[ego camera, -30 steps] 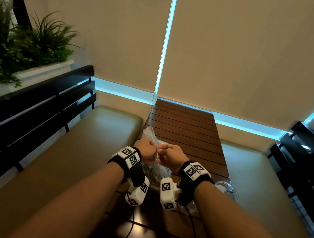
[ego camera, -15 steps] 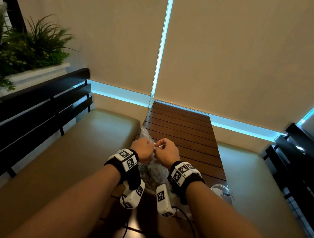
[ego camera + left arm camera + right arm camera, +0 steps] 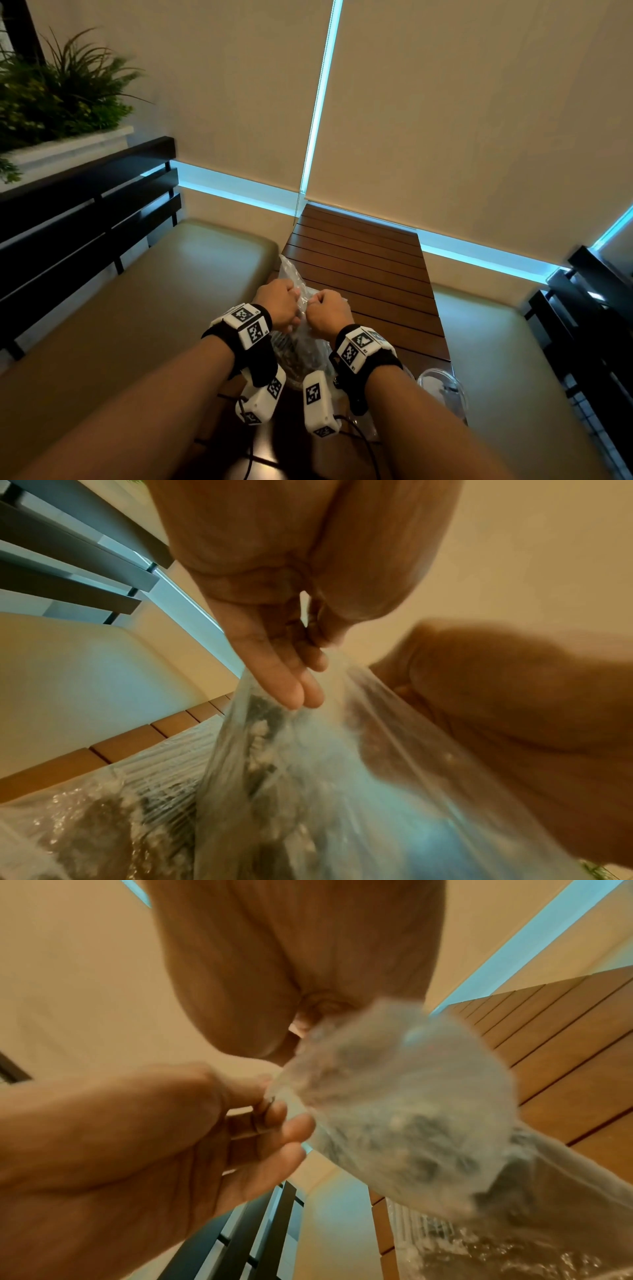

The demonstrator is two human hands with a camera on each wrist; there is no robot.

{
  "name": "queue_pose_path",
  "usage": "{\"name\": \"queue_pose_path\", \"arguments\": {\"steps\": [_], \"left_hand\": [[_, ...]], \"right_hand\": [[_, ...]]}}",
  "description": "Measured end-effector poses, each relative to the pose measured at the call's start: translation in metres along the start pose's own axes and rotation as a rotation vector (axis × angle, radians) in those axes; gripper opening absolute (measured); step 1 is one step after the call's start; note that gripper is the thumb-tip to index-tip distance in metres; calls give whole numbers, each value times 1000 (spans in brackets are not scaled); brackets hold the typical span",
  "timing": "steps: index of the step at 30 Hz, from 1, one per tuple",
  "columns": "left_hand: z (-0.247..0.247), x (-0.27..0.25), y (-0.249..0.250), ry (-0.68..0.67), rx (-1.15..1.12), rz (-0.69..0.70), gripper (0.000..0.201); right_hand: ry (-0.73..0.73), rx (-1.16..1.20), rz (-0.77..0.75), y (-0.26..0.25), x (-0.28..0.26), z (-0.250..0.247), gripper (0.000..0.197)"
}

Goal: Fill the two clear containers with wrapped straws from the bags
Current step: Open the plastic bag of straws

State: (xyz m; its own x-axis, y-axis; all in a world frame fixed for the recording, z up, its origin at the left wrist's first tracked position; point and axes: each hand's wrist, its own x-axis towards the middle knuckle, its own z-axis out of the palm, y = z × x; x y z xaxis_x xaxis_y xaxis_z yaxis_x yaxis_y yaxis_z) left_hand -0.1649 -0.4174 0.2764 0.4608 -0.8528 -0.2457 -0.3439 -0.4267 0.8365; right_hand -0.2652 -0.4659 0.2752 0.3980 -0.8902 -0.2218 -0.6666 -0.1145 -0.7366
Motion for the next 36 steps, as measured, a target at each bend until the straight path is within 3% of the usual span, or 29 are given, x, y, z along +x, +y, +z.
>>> {"name": "queue_pose_path", "arguments": {"steps": [4,7,11,15,18,21,25,28,30,32,34,36], "left_hand": [[-1,-1,4,65,196,83,24],[-3,-3,9,59,350,122,27],[-6,2,5,-8,381,134,8],[-7,3,3,-16,379,150,11],[-17,1,-7,70,474,139,22],[-34,8,-33,197,454,34,33],[-35,9,-36,194,450,31,20],[-19,9,-31,177,409,83,33],[-8,9,-32,216,468,169,21],[-6,11,-37,217,567,245,20],[-15,13,-40,154,651,209,21],[-28,18,-45,114,692,125,29]], "right_hand": [[49,-61,8,-4,-1,-2,11],[91,58,-4,-3,3,4,15],[-44,212,-3,1,6,3,17],[78,28,-70,2,9,-1,19],[236,-3,71,11,18,-19,16],[403,77,181,29,23,-46,14],[278,13,11,22,23,-42,10],[165,-41,-108,11,20,-26,11],[158,-120,-169,9,18,-20,14],[214,-180,-221,11,19,-23,20],[293,-221,-253,15,21,-33,24],[252,-292,-265,21,24,-42,28]]}}
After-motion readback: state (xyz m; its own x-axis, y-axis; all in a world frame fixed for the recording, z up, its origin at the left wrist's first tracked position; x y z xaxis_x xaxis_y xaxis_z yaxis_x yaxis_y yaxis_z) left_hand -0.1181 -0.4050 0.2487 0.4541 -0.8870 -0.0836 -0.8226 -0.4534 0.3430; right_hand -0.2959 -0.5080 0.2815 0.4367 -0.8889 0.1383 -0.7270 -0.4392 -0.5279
